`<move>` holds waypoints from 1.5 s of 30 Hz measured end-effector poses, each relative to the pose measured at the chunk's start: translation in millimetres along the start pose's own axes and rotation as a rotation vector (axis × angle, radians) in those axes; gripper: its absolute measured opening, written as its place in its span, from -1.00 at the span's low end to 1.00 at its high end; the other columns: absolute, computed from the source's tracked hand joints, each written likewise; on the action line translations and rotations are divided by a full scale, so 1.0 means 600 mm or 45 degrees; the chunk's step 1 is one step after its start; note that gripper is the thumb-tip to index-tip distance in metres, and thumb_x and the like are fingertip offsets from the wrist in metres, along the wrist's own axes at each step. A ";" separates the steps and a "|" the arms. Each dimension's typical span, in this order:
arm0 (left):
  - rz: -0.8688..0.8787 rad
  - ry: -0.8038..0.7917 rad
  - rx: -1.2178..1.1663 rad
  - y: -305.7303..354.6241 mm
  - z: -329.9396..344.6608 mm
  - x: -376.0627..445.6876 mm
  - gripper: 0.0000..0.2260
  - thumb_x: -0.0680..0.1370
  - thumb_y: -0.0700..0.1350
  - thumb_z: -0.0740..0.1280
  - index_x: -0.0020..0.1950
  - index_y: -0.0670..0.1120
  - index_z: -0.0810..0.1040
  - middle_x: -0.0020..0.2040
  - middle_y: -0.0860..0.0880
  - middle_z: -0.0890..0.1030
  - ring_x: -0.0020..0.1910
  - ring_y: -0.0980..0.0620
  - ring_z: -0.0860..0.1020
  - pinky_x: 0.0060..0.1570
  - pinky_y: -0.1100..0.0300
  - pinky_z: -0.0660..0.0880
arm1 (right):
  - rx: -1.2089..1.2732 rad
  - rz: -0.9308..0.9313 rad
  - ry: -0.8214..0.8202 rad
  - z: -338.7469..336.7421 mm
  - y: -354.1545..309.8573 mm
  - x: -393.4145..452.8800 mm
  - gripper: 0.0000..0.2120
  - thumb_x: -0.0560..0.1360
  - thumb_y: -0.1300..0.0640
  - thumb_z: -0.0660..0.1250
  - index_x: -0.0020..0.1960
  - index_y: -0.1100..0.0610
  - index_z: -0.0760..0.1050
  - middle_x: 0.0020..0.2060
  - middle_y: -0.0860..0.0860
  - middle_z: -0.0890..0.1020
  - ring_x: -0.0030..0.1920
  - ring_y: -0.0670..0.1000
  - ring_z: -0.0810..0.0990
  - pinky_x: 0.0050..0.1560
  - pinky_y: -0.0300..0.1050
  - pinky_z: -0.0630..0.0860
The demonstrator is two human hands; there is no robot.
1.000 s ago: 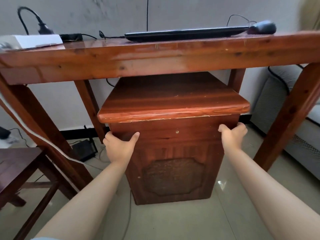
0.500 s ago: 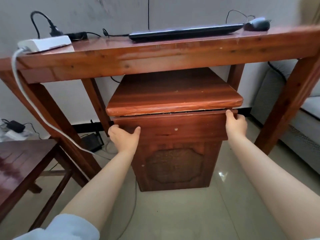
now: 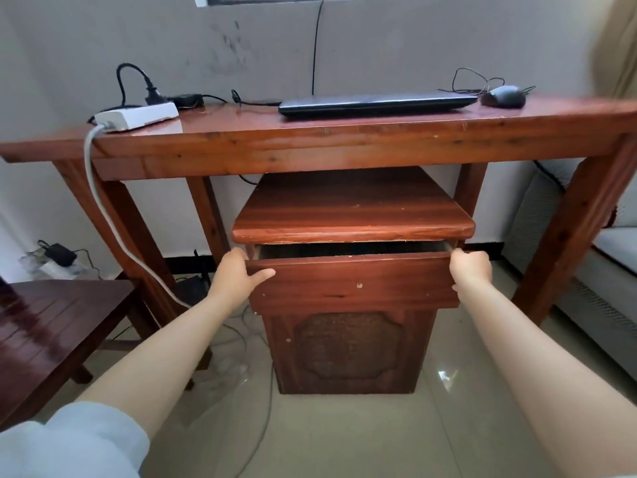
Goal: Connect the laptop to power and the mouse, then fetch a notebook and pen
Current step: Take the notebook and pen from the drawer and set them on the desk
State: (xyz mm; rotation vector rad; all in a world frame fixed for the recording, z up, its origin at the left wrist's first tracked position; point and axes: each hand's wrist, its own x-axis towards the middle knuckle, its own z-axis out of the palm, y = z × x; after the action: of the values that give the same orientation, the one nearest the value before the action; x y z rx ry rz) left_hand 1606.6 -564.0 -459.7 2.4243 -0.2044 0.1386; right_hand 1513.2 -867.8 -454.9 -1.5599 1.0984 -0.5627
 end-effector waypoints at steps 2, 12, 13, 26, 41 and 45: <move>0.159 -0.157 0.380 0.005 -0.021 -0.015 -0.61 0.52 0.02 0.36 0.19 -0.23 0.44 0.11 -0.15 0.51 0.08 -0.11 0.52 0.02 0.12 0.47 | -0.022 -0.006 0.008 -0.010 0.008 -0.007 -0.61 0.58 0.21 0.13 0.38 0.29 0.22 0.35 0.24 0.38 0.31 0.28 0.40 0.29 0.20 0.45; 0.712 -0.449 1.562 0.009 -0.015 -0.071 -0.67 0.64 0.04 0.10 0.31 -0.12 0.38 0.25 -0.10 0.48 0.17 -0.10 0.56 0.04 0.07 0.54 | -0.468 -0.379 -0.096 -0.052 0.100 -0.071 -0.65 0.57 0.31 0.06 0.32 0.34 0.34 0.33 0.30 0.35 0.30 0.25 0.36 0.28 0.00 0.34; 0.705 -0.442 1.564 0.009 -0.015 -0.070 -0.67 0.64 0.04 0.10 0.32 -0.11 0.38 0.25 -0.10 0.49 0.18 -0.10 0.55 0.04 0.07 0.54 | -0.590 -0.452 -0.092 -0.053 0.104 -0.075 -0.65 0.56 0.30 0.09 0.32 0.32 0.35 0.34 0.29 0.34 0.34 0.25 0.31 0.38 0.05 0.27; 0.842 -0.433 1.352 0.048 0.014 -0.093 -0.70 0.63 -0.06 0.17 0.32 -0.12 0.44 0.22 -0.10 0.53 0.23 -0.09 0.52 0.13 0.08 0.51 | -1.551 -1.385 -0.546 -0.035 0.075 -0.100 -0.73 0.58 0.06 0.17 0.19 0.19 0.42 0.15 0.10 0.56 0.16 0.12 0.51 0.08 -0.04 0.46; 0.853 -0.586 1.319 -0.005 0.048 -0.116 -0.69 0.63 0.00 0.16 0.29 -0.14 0.45 0.20 -0.11 0.52 0.20 -0.10 0.51 0.10 0.05 0.51 | -1.609 -1.532 -0.647 -0.024 0.144 -0.103 -0.70 0.51 0.01 0.30 0.11 0.22 0.49 0.01 0.11 0.60 0.04 0.14 0.58 -0.06 -0.05 0.52; 0.853 -0.592 1.132 -0.004 0.055 -0.115 -0.58 0.64 0.10 0.04 0.20 -0.14 0.53 0.12 -0.10 0.57 0.11 -0.08 0.55 0.05 0.04 0.55 | -1.558 -1.222 -1.054 0.015 0.110 -0.111 -0.55 0.61 -0.06 0.03 0.24 0.24 0.46 0.18 0.14 0.57 0.19 0.13 0.51 0.23 -0.01 0.43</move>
State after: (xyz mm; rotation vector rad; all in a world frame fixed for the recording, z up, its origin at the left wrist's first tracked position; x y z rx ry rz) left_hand 1540.9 -576.0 -496.8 3.1115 -1.4247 -0.0645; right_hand 1466.6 -804.1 -506.6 -2.9951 -0.1573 0.3213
